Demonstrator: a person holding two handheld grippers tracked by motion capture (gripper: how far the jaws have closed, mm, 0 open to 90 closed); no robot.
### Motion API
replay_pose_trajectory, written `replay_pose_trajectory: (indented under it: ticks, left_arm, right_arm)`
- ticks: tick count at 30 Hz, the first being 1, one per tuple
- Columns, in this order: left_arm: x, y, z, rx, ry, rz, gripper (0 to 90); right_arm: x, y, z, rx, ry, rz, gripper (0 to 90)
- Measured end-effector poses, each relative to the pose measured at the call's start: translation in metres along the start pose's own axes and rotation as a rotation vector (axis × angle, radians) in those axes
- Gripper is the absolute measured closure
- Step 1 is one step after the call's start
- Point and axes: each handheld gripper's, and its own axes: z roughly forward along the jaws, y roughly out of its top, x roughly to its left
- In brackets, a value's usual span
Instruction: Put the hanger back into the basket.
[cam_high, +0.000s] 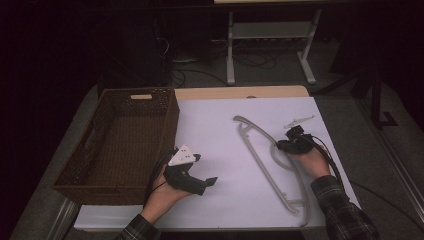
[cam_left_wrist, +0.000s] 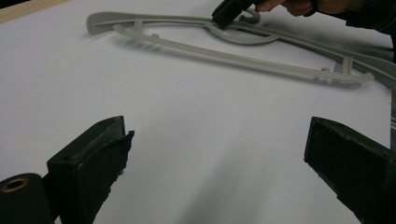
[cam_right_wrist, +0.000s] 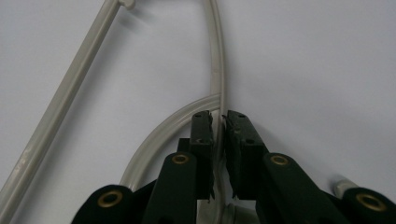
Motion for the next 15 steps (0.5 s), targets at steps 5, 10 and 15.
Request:
replay_pose_trajectory:
  ticks: [5,10,15]
  left_arm:
    - [0.0,0.0,0.0,0.003,0.0,0.0,5.7]
    - [0.0,0.0,0.0,-0.001,0.002,-0.004,5.7]
    - [0.001,0.0,0.0,0.004,0.003,-0.005,5.7]
  right_arm:
    - [0.014,0.007,0.006,-0.003,0.036,-0.042,80.2]
    - [0.016,0.007,-0.004,-0.035,0.025,-0.025,71.9]
    - [0.014,-0.003,-0.031,-0.068,0.022,0.012,70.3]
